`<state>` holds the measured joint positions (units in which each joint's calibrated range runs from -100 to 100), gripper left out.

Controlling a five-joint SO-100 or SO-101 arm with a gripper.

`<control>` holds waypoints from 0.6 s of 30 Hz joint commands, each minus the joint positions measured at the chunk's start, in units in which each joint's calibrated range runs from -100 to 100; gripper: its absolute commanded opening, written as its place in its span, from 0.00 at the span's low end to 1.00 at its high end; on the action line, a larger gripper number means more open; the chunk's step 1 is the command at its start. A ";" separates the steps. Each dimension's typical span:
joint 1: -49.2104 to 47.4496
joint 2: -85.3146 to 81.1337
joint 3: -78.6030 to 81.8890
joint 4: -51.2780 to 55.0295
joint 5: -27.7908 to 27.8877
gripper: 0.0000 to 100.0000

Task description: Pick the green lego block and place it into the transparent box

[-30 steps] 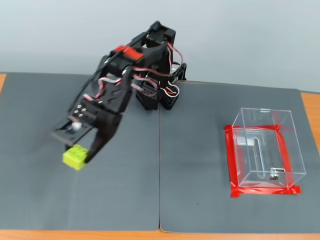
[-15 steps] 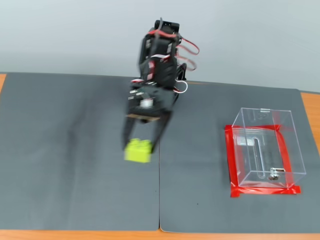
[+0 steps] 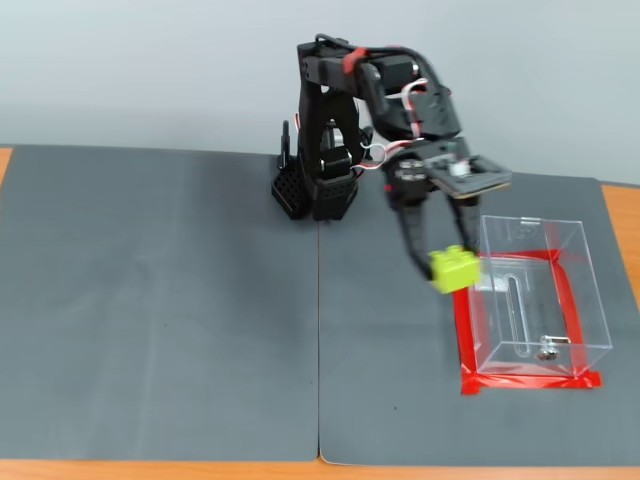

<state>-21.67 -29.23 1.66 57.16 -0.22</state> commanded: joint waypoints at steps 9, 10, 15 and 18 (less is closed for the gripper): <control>-17.98 -4.64 7.43 0.22 0.25 0.08; -18.95 -4.47 7.43 0.22 0.25 0.08; -22.39 -2.95 7.52 0.22 0.19 0.08; -23.50 -0.91 7.43 0.22 0.19 0.08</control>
<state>-43.92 -31.27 9.38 57.16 0.07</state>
